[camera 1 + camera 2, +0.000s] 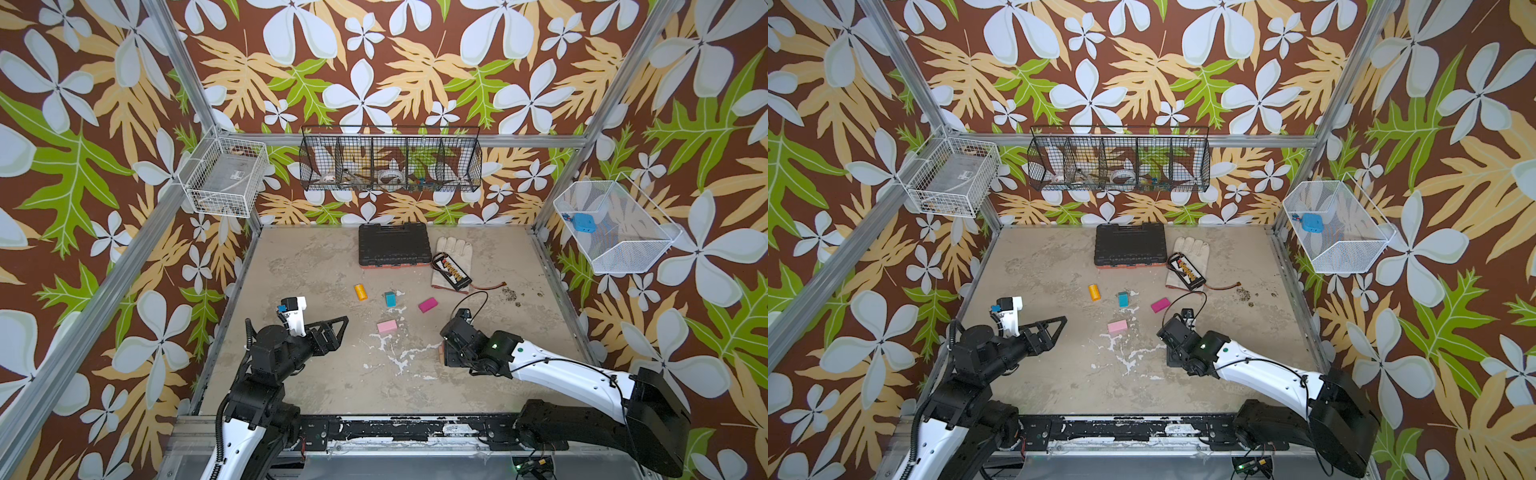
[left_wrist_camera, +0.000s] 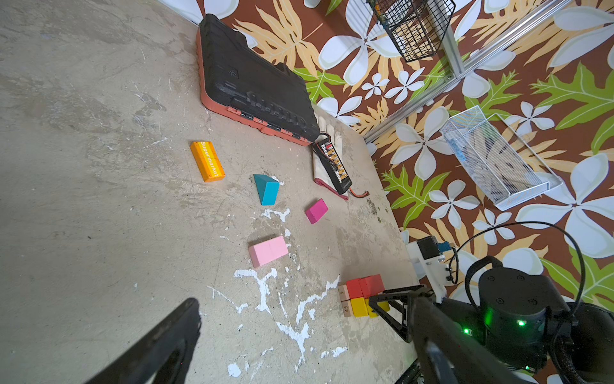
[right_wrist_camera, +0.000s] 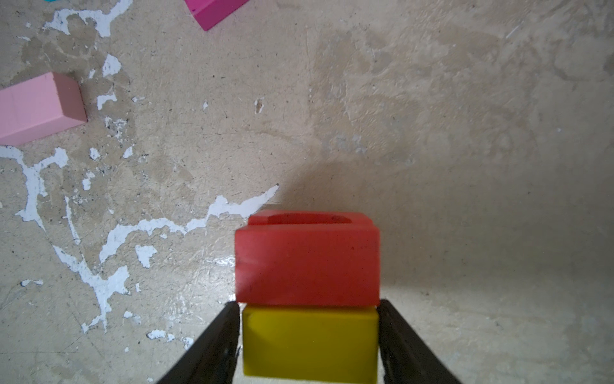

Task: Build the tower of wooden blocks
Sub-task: 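Lower the yellow block onto the red block and open the right gripper, then move the open right gripper farther from the robot to the magenta block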

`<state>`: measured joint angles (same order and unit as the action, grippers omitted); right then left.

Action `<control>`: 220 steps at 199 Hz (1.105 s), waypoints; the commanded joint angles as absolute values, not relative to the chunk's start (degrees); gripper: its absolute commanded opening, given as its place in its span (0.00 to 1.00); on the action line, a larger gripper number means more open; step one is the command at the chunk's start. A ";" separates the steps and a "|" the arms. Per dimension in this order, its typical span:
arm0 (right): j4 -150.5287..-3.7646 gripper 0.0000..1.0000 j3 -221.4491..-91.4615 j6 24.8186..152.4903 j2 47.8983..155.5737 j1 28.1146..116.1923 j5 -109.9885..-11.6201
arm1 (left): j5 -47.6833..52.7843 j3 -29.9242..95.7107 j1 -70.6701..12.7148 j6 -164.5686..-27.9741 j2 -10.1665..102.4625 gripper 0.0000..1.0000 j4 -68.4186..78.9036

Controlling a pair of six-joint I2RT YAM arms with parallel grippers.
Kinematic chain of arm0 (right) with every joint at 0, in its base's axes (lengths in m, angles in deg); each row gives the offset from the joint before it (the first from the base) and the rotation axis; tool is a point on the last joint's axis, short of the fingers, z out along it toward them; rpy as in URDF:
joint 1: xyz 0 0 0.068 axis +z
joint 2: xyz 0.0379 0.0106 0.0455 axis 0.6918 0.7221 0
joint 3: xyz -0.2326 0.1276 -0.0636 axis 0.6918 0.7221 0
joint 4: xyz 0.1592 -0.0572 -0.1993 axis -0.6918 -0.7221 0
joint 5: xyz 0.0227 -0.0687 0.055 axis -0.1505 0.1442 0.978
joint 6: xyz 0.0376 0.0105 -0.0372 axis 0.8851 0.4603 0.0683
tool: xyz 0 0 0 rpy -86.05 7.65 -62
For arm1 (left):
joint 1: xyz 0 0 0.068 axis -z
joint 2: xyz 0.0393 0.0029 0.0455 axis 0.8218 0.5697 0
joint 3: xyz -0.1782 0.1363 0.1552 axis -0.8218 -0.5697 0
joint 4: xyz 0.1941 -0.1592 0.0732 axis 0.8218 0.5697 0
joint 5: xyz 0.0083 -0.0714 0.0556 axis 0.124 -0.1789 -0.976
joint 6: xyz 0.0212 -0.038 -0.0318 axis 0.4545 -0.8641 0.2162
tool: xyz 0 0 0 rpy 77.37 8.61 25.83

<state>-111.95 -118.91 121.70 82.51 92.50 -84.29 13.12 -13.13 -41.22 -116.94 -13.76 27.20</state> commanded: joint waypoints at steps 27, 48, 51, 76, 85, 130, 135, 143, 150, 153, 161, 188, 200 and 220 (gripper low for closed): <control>-111.57 0.66 -118.65 122.11 81.48 92.55 -84.74 | 13.15 -13.19 -41.20 -116.84 -13.76 1.00 25.81; -111.83 0.67 -118.57 122.22 81.06 92.56 -85.00 | 13.12 -13.20 -41.17 -116.91 -13.76 1.00 25.81; -111.86 0.67 -118.57 122.27 81.00 92.61 -85.01 | 13.13 -13.24 -41.18 -116.92 -13.76 1.00 25.84; -112.69 0.69 -118.72 122.37 79.75 92.55 -85.74 | 13.13 -13.27 -41.14 -116.93 -13.78 1.00 25.81; -113.22 0.69 -118.88 122.37 79.06 92.55 -86.12 | 13.11 -13.27 -41.15 -116.93 -13.76 1.00 25.83; -115.17 0.76 -122.38 120.97 74.93 92.56 -89.92 | 13.13 -13.27 -41.16 -117.08 -13.92 1.00 25.81; -115.11 0.77 -123.08 120.62 74.62 92.55 -90.55 | 13.13 -13.27 -41.13 -117.06 -13.85 1.00 25.81; -114.59 0.79 -124.23 120.10 74.10 92.57 -91.32 | 13.13 -13.34 -41.19 -117.10 -13.85 1.00 25.81; -113.43 0.80 -125.15 119.24 73.81 92.60 -91.72 | 13.09 -13.36 -41.14 -117.09 -13.84 1.00 25.81; -112.90 0.80 -125.50 118.80 73.73 92.60 -91.88 | 13.11 -13.36 -41.12 -117.09 -13.85 1.00 25.83; -110.98 0.81 -126.44 117.55 73.82 92.58 -92.26 | 13.13 -13.36 -41.20 -117.11 -13.85 1.00 25.81; -106.77 0.85 -130.61 113.72 78.02 92.46 -95.58 | 13.17 -13.36 -41.14 -117.11 -13.58 1.00 25.83; -105.81 0.86 -132.70 112.61 81.47 91.97 -96.52 | 13.20 -13.36 -41.16 -117.11 -13.58 1.00 25.75; -103.37 0.85 -135.35 110.97 87.73 89.26 -93.15 | 13.05 -13.36 -41.19 -117.11 -13.45 1.00 25.72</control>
<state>-107.08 -133.03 114.16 82.73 91.39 -93.53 13.12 -13.35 -41.22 -117.12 -13.62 27.18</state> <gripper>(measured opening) 0.863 0.998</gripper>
